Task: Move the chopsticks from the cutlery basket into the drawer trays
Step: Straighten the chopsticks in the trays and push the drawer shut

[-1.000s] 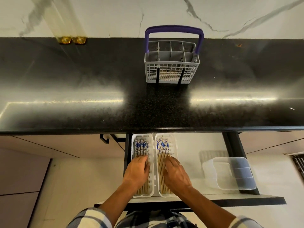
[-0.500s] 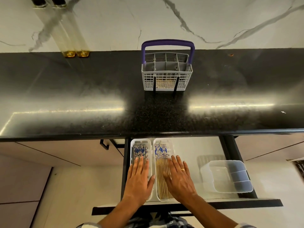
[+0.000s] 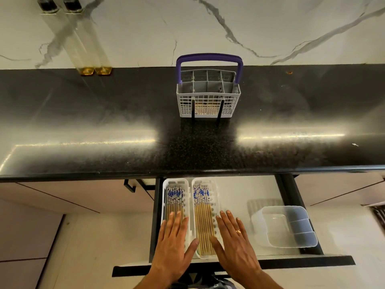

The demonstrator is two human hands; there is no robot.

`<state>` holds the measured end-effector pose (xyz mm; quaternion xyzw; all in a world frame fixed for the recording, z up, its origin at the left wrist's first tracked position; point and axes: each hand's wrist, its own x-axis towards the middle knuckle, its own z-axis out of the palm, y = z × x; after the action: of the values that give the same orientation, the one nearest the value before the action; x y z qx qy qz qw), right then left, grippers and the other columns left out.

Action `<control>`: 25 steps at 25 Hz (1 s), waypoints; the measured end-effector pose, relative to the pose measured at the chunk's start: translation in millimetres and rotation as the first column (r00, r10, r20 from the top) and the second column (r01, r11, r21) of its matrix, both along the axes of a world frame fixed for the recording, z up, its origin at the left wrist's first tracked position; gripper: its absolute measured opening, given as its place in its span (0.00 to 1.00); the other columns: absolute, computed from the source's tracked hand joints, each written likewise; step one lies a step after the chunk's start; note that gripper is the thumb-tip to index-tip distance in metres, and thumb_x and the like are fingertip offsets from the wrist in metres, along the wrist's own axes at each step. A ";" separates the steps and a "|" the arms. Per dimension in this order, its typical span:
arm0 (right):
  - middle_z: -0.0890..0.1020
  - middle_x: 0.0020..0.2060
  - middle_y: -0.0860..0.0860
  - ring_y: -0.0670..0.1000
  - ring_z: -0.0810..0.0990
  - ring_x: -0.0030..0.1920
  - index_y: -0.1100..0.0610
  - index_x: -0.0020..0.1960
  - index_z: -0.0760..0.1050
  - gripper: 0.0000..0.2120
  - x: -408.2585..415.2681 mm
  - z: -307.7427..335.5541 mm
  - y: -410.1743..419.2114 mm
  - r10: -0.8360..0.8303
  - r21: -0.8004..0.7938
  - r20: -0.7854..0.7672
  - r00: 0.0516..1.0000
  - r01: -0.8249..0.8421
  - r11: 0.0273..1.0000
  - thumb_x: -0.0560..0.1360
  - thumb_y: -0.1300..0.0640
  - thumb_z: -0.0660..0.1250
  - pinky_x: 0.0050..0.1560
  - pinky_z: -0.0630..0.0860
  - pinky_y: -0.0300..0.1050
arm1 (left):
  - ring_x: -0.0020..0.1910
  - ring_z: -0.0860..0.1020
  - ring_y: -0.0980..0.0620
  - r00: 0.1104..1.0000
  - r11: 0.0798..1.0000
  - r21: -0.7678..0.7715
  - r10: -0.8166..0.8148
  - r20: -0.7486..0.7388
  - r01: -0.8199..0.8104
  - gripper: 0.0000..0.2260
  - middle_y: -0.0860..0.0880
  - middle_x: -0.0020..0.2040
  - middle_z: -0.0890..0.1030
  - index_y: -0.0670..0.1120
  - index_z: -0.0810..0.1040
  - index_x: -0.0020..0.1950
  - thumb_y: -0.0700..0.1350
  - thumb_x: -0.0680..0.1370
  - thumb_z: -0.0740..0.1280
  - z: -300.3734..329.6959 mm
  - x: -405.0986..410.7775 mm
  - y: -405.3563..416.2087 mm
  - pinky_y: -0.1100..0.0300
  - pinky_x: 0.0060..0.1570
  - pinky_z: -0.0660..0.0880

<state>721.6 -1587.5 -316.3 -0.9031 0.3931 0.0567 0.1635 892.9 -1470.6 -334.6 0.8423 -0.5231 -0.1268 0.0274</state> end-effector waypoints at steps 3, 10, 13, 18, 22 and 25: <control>0.68 0.75 0.51 0.54 0.62 0.76 0.55 0.75 0.64 0.30 6.1 -3.0 -2.6 0.045 -0.042 -0.022 0.999 -0.046 0.998 0.81 0.36 0.50 0.71 0.53 0.52 | 0.77 0.52 0.48 1.000 1.000 -0.019 -0.023 -0.006 0.023 0.34 0.46 0.77 0.66 0.49 0.54 0.80 0.66 0.80 0.53 0.8 0.3 -5.6 0.50 0.72 0.47; 0.69 0.74 0.51 0.53 0.63 0.76 0.55 0.75 0.66 0.30 7.0 -4.0 -2.8 0.061 -0.024 -0.043 0.997 -0.062 0.998 0.81 0.36 0.51 0.71 0.53 0.52 | 0.76 0.56 0.47 0.998 0.999 0.008 -0.031 -0.045 0.031 0.35 0.46 0.76 0.67 0.49 0.51 0.80 0.67 0.79 0.53 2.1 0.7 -6.5 0.50 0.71 0.48; 0.69 0.74 0.51 0.53 0.63 0.76 0.54 0.75 0.66 0.30 7.7 -3.6 -2.9 0.064 -0.016 -0.037 0.997 -0.064 0.998 0.81 0.36 0.50 0.71 0.54 0.53 | 0.76 0.56 0.47 0.998 0.999 0.011 -0.039 -0.041 0.040 0.34 0.46 0.76 0.67 0.49 0.55 0.79 0.67 0.79 0.53 0.0 0.4 -6.0 0.50 0.71 0.48; 0.68 0.75 0.50 0.53 0.62 0.76 0.53 0.76 0.64 0.31 7.4 -3.9 -3.3 0.055 0.011 -0.029 0.998 -0.055 0.998 0.81 0.36 0.49 0.71 0.54 0.54 | 0.77 0.56 0.47 0.998 0.999 0.028 -0.042 -0.053 0.043 0.33 0.47 0.76 0.67 0.49 0.57 0.79 0.67 0.80 0.53 -0.4 -0.1 -6.3 0.49 0.71 0.49; 0.67 0.76 0.51 0.53 0.60 0.77 0.54 0.76 0.64 0.31 7.8 -3.7 -3.7 0.069 0.031 -0.012 0.998 -0.068 0.997 0.81 0.36 0.49 0.72 0.53 0.53 | 0.77 0.55 0.47 0.996 0.997 0.046 -0.051 -0.079 0.055 0.32 0.46 0.76 0.66 0.48 0.60 0.78 0.66 0.80 0.52 2.3 0.1 -7.6 0.50 0.71 0.48; 0.64 0.77 0.51 0.53 0.57 0.78 0.54 0.78 0.60 0.32 10.8 -0.7 -5.8 0.056 0.043 -0.021 0.998 -0.055 0.998 0.81 0.36 0.48 0.72 0.51 0.53 | 0.78 0.51 0.48 0.996 0.999 0.032 -0.040 -0.082 0.042 0.32 0.46 0.77 0.64 0.49 0.60 0.78 0.67 0.80 0.51 2.1 1.7 -10.4 0.50 0.72 0.45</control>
<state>732.4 -1593.3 -317.0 -0.9093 0.3682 0.0797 0.1768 894.6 -1481.0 -332.5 0.8260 -0.5365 -0.1701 0.0319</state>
